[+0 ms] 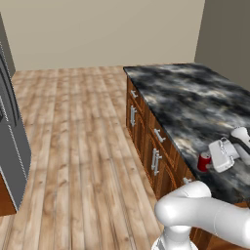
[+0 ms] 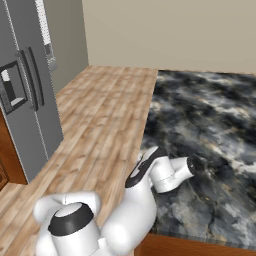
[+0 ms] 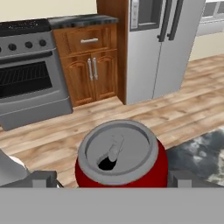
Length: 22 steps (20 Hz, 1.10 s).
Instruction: Pick the juice, can, bottled drink from the counter and place them in the open cabinet.
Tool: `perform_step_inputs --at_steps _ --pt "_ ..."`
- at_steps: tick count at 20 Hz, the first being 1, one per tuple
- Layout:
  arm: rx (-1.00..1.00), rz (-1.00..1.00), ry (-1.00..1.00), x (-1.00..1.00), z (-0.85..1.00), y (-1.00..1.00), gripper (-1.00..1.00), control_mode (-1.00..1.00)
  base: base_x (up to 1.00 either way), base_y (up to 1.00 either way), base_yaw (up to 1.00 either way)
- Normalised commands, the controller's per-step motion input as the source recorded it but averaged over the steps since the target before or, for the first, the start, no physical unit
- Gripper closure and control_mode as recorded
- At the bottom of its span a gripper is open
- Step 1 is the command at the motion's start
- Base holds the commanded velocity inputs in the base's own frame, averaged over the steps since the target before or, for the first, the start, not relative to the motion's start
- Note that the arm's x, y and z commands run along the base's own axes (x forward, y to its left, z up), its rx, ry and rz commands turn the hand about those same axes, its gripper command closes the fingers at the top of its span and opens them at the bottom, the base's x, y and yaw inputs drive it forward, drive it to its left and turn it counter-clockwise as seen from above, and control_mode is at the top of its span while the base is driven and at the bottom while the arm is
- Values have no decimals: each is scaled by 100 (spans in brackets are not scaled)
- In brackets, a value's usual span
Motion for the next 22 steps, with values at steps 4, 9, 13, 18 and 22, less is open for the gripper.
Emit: perform_step_inputs --at_steps 4,9,13,18,22 --pt "0 0 2 5 0 0 -100 -100 0 0 0" --pt "0 0 0 0 0 0 100 -100 0 0 0" --pt "0 0 0 0 0 0 100 -100 0 0 0" --pt "0 -6 4 0 4 -1 100 -100 0 0 0" --pt "-2 -28 20 9 37 -5 100 -100 0 0 0"
